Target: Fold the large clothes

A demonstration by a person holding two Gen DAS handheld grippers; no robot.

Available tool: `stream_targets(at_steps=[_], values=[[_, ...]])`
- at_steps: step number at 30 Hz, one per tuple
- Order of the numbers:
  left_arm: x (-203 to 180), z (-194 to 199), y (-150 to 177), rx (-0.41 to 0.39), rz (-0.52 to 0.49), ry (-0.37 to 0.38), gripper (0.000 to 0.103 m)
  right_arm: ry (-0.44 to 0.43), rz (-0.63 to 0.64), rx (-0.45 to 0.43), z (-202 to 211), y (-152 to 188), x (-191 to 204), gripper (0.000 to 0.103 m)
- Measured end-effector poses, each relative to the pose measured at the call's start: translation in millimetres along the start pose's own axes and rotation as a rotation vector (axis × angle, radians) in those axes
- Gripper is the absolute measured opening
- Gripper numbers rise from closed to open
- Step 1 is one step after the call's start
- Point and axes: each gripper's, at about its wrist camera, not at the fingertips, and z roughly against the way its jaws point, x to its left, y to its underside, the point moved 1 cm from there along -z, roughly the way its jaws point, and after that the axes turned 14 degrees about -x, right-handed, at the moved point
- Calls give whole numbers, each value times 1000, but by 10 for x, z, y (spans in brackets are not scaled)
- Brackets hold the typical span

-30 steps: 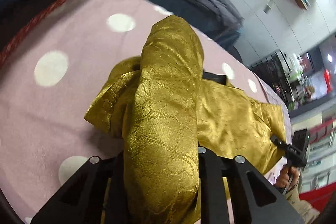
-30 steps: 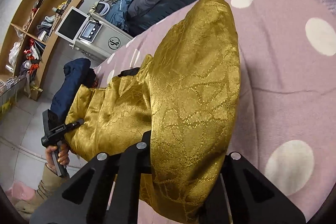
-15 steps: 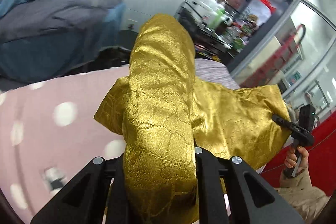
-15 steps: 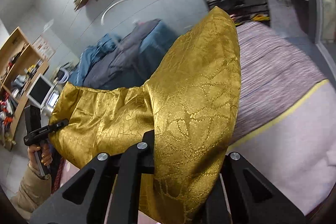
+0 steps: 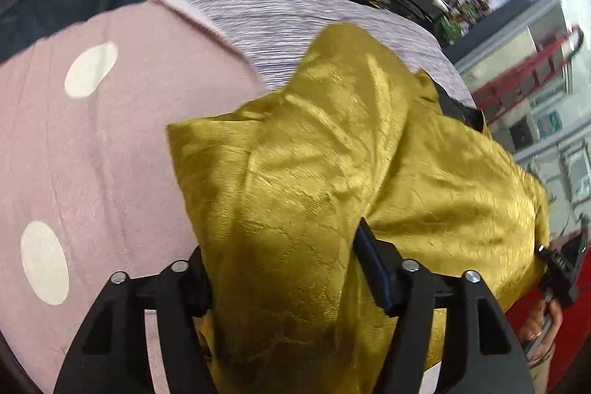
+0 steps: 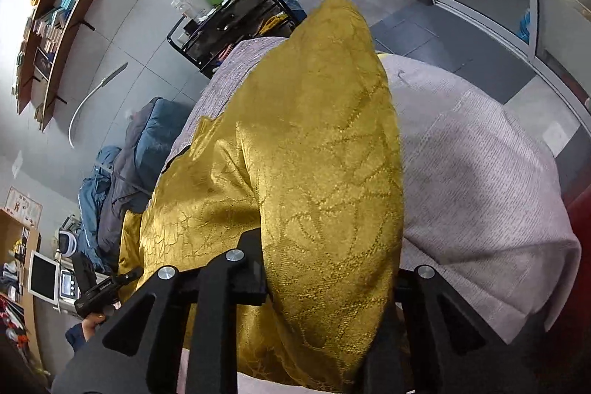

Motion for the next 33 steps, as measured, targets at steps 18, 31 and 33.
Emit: stream_targets(at_steps=[18,31,33], values=[[397,1213,-342,-407,-75,-459,96,283,-11,-204,698,31,-141,88],[-956,1100,581,-270,-324,-360,97,347,540,-60,894,930,1177,94],[-1196,1038,719,-232,-393,-340,97,323,566,-28,833,1075,1342,95]])
